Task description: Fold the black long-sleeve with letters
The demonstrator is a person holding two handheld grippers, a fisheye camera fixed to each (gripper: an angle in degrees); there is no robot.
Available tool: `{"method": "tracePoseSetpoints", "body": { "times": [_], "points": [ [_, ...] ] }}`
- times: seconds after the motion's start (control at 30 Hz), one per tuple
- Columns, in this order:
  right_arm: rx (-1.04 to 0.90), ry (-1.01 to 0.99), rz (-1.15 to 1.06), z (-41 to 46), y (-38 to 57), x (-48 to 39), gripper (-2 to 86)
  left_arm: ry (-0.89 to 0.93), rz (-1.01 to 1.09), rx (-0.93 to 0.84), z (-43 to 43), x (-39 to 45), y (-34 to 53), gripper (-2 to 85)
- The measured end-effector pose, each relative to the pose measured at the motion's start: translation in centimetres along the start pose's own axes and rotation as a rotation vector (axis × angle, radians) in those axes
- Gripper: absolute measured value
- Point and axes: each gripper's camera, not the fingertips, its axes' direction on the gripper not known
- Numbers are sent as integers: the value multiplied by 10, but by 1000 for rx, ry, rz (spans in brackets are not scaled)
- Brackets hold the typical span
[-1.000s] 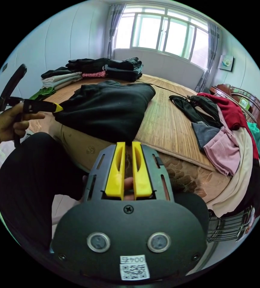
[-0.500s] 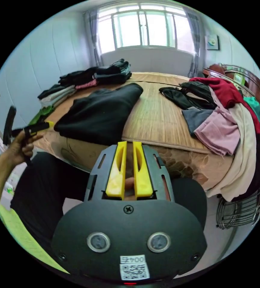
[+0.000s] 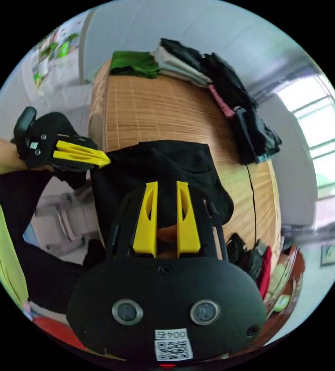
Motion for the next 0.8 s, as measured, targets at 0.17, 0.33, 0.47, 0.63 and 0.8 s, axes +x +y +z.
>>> {"method": "tracePoseSetpoints", "body": {
  "times": [0.17,0.33,0.47,0.63,0.8],
  "points": [
    [-155,-67,-305,43,-91,2,85,-4,24,25,6,-3,6,1],
    [-284,-49,-553,77,-146,-6,92,36,14,44,9,-19,10,2],
    [-355,-123,-625,96,-170,1,54,38,11,51,12,-26,8,2],
    [-244,-172,-494,84,-173,45,4,49,-42,55,16,-37,3,2],
    [-112,-225,-177,129,-153,68,4,48,-60,49,23,-45,-5,2]
  ]
}}
